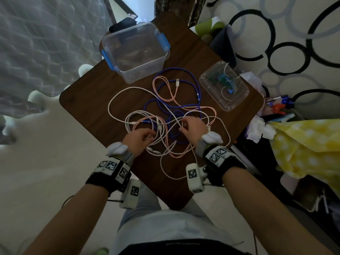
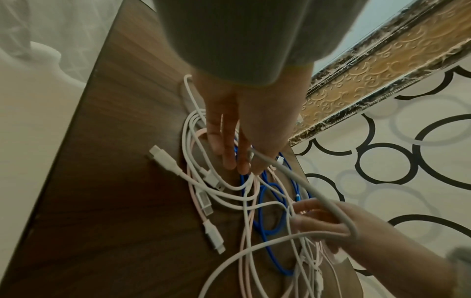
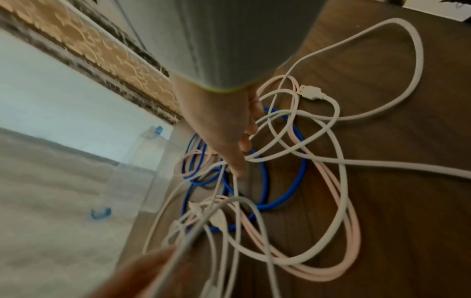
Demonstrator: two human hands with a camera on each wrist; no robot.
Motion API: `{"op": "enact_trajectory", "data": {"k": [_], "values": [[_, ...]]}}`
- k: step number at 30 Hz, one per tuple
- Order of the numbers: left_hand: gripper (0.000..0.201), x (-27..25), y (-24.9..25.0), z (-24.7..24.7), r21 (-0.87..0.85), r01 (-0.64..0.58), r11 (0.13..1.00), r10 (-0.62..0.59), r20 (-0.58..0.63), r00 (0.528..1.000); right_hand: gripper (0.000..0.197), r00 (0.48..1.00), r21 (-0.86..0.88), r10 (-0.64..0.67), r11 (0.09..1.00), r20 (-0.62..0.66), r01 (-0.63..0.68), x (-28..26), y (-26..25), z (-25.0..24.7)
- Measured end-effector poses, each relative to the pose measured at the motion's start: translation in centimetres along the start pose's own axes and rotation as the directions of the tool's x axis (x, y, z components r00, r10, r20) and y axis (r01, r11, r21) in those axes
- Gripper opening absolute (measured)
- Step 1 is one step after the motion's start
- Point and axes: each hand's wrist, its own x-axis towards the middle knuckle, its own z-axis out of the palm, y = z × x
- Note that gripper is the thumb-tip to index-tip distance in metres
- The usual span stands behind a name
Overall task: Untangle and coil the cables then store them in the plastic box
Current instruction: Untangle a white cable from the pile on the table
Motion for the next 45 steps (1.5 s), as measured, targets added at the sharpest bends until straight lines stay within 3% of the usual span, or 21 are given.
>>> {"op": "enact_trajectory", "data": {"k": [3,6,9,12,14,17,20,23,26,28,29,32,35,37,39,41,43,45], "values": [[0.027,-0.2,0.0,0.2,0.003,-0.048,0.999,0.048,-0.04,0.998,0.024,0.988,-0.1,0.044,0.995,0.146,-0.029,0.3,0.0,0.5],[0.038,-0.6,0.4,0.0,0.046,-0.105,0.993,0.112,-0.168,0.98,0.016,0.995,-0.01,0.013,1.0,0.104,-0.012,-0.4,-0.4,0.5],[0.051,-0.6,1.7,-1.2,0.136,-0.257,0.957,0.286,-0.267,0.92,0.012,0.976,0.119,-0.216,0.968,-0.033,0.219,-2.0,-1.6,-0.6],[0.036,-0.1,2.9,-2.2,0.148,-0.354,0.924,0.377,-0.181,0.908,0.013,0.907,0.222,-0.394,0.881,-0.147,0.419,-3.5,-3.3,-1.9],[0.029,-0.4,3.0,-2.9,-0.027,-0.328,0.944,0.317,-0.194,0.928,0.013,0.893,0.261,-0.418,0.855,-0.165,0.449,-3.4,-3.3,-2.2],[0.021,-1.3,2.0,-4.3,-0.284,-0.187,0.94,0.096,-0.308,0.947,0.011,0.934,0.324,-0.35,0.878,-0.068,0.353,-2.6,-1.6,-1.6],[0.02,-2.2,0.6,-5.4,-0.272,-0.083,0.959,-0.02,-0.357,0.934,0.015,0.965,0.382,-0.262,0.894,0.019,0.235,-1.8,0.1,-0.2],[0.022,-3.2,-1.4,-5.8,-0.259,0.031,0.965,-0.13,-0.375,0.918,0.016,0.966,0.46,-0.253,0.864,0.042,0.206,-1.4,-0.4,1.0],[0.024,-4.1,-3.4,-5.6,-0.215,0.154,0.964,-0.241,-0.471,0.848,0.015,0.96,0.513,-0.276,0.819,-0.035,0.255,-1.3,-2.6,0.8],[0.024,-4.7,-3.2,-5.2,-0.22,0.17,0.96,-0.266,-0.547,0.793,0.018,0.952,0.503,-0.269,0.809,-0.143,0.304,-1.3,-4.0,0.1],[0.023,-5.1,-2.7,-4.9,-0.23,0.148,0.962,-0.255,-0.56,0.788,0.018,0.944,0.5,-0.276,0.8,-0.184,0.331,-1.2,-4.7,-0.3],[0.026,-6.1,-0.6,-3.4,-0.259,0.019,0.966,-0.135,-0.439,0.888,0.012,0.936,0.599,-0.318,0.724,-0.15,0.342,-1.3,-6.4,-1.7],[0.049,-6.0,1.0,-2.2,-0.37,0.025,0.929,-0.088,-0.154,0.984,0.016,0.936,0.806,-0.351,0.544,-0.031,0.231,-1.6,-8.4,-2.8],[0.054,-5.6,1.9,-1.7,-0.402,0.066,0.913,-0.05,0.051,0.997,0.015,0.936,0.885,-0.353,0.439,0.012,0.154,-1.7,-9.5,-3.2],[0.039,-5.4,2.5,-0.9,-0.472,0.051,0.88,0.021,0.147,0.989,0.013,0.94,0.905,-0.341,0.408,0.027,0.122,-1.5,-10.2,-3.5],[0.017,-5.5,2.9,-0.4,-0.561,-0.009,0.828,0.077,0.098,0.992,0.008,0.954,0.903,-0.301,0.412,0.007,0.123,-1.0,-10.0,-3.7],[0.022,-5.6,2.8,-0.3,-0.585,-0.044,0.81,0.034,-0.029,0.999,0.008,0.976,0.88,-0.213,0.457,-0.034,0.13,0.1,-8.8,-3.7],[0.027,-5.2,2.1,-0.4,-0.615,-0.041,0.787,-0.069,-0.154,0.986,0.016,0.977,0.743,-0.2,0.641,-0.079,0.192,1.1,-6.9,-3.4]]}}
